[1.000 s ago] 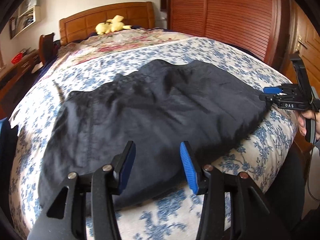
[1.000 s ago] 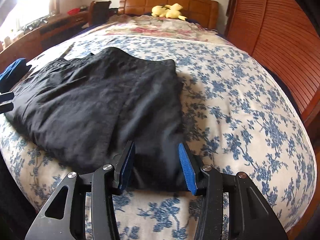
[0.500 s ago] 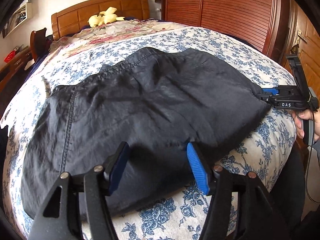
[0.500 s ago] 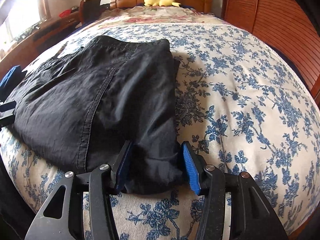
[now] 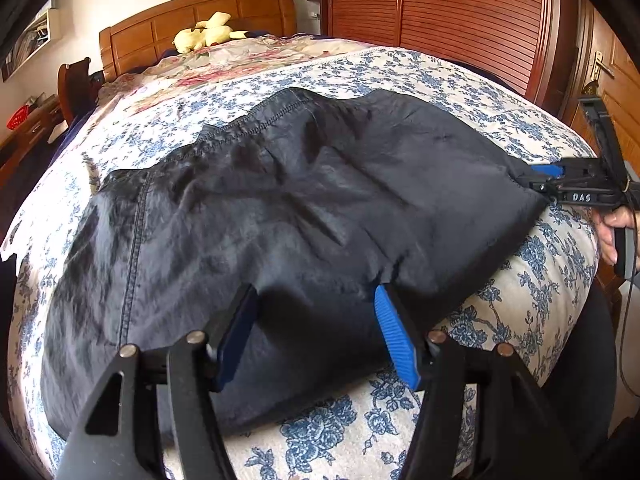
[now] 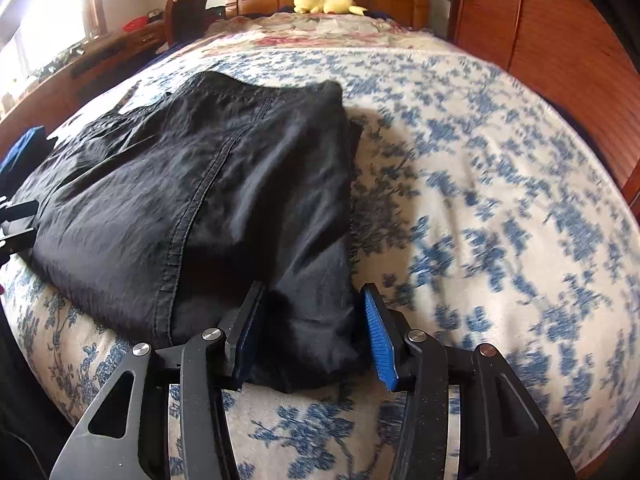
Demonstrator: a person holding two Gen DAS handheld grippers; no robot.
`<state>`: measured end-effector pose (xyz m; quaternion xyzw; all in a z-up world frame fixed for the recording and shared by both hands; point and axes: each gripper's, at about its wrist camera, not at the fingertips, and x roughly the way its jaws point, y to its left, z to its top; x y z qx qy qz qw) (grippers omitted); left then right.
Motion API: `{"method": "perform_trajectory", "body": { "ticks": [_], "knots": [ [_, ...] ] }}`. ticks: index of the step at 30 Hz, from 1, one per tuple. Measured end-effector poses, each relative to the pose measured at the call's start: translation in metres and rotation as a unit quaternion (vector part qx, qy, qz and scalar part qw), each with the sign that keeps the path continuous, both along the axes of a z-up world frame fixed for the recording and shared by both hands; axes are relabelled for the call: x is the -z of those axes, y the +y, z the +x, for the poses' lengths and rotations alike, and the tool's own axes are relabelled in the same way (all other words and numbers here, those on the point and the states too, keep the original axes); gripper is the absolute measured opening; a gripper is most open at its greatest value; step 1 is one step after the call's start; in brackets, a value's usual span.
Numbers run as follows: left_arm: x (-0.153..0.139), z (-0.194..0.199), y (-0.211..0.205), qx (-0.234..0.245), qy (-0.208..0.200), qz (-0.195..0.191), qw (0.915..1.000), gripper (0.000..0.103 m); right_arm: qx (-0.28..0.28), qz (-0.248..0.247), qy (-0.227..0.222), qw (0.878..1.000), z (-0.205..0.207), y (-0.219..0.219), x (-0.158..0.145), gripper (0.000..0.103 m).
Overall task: Fold large clothes
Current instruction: 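Press and straighten the folded jacket edge with the right tool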
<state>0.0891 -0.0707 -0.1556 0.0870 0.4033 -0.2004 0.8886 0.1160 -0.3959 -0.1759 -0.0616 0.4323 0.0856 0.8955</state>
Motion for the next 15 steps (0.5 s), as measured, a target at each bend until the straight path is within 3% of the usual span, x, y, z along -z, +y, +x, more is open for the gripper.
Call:
{"method": "perform_trajectory", "body": {
  "ticks": [4,12,14,15],
  "knots": [
    [0.000,0.000,0.000,0.000,0.000,-0.001,1.0000,0.060,0.016,-0.025,-0.012,0.999,-0.005,-0.010,-0.007,0.051],
    [0.000,0.000,0.001,0.001,0.001,-0.001,1.0000,0.061,-0.009,0.046,0.045,0.998,-0.006,-0.010,0.006,0.051],
    [0.000,0.000,0.001,0.001,0.002,-0.002,1.0000,0.061,-0.011,0.039,0.045,0.998,-0.005,-0.005,0.009,0.048],
    [0.000,0.000,0.001,0.001,0.003,-0.002,1.0000,0.061,-0.016,0.046,0.047,0.998,-0.004,-0.004,0.010,0.040]
  ]
}}
